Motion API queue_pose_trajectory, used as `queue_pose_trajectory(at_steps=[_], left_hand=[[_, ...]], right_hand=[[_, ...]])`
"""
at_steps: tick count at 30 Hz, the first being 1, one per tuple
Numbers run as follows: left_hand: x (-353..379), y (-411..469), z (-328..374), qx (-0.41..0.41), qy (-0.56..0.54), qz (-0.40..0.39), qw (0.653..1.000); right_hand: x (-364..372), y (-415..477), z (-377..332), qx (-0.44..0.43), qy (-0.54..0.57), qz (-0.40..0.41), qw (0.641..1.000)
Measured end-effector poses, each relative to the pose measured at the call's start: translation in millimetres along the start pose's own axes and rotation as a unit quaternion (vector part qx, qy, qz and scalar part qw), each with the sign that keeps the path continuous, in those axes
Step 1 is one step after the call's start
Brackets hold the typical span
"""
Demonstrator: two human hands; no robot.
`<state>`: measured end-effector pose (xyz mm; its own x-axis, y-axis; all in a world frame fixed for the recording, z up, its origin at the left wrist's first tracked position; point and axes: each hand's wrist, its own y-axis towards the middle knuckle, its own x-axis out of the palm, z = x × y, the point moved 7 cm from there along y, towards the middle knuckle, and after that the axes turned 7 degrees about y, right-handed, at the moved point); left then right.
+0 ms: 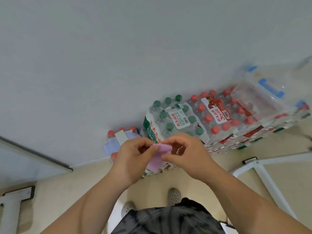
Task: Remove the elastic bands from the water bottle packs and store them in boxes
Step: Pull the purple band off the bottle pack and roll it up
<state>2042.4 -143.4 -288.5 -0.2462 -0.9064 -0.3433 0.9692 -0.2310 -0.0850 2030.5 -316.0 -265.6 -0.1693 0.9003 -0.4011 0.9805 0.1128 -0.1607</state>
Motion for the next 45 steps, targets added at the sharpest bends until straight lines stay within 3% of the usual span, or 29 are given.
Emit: queue_pose_trajectory(at_steps=[5, 8, 11, 15, 19, 22, 26, 29, 33, 37, 45], left_hand=[[65.0, 16.5, 34.9, 0.013, -0.035, -0.077, 0.996], [111.4, 28.7, 57.6, 0.013, -0.076, -0.125, 0.989], [152.8, 48.5, 77.2, 0.014, -0.047, -0.101, 0.994], [213.7, 81.6, 92.7, -0.059, -0.088, -0.062, 0.992], [265.7, 114.8, 107.1, -0.084, -0.102, -0.039, 0.991], [287.8, 136.2, 112.9, -0.111, -0.119, -0.028, 0.986], [302.6, 165.1, 119.0, -0.114, -0.069, -0.043, 0.990], [301.9, 189.2, 113.8, -0.134, -0.043, -0.003, 0.990], [296.6, 215.6, 104.1, -0.158, -0.023, 0.044, 0.986], [285.7, 250.4, 89.9, -0.158, 0.042, 0.078, 0.983], [270.5, 331.5, 57.9, -0.133, 0.173, 0.047, 0.975]], right_hand=[[-63.8, -12.8, 17.9, -0.027, -0.035, 0.062, 0.997], [-103.6, -17.7, 42.5, 0.007, -0.004, 0.060, 0.998], [-145.7, -18.9, 68.0, 0.029, 0.059, 0.048, 0.997], [-204.3, -13.0, 101.6, 0.028, 0.144, 0.029, 0.989], [-260.2, -1.9, 136.0, 0.012, 0.160, 0.026, 0.987], [-285.8, 13.9, 162.2, 0.047, 0.190, 0.029, 0.980], [-297.7, 41.8, 177.3, 0.059, 0.190, 0.009, 0.980], [-300.7, 61.8, 188.2, 0.064, 0.191, 0.022, 0.979], [-306.3, 81.8, 195.8, 0.054, 0.115, 0.052, 0.991], [-301.4, 106.6, 201.2, 0.069, 0.079, 0.000, 0.995], [-287.6, 156.7, 208.0, 0.102, 0.000, -0.044, 0.994]])
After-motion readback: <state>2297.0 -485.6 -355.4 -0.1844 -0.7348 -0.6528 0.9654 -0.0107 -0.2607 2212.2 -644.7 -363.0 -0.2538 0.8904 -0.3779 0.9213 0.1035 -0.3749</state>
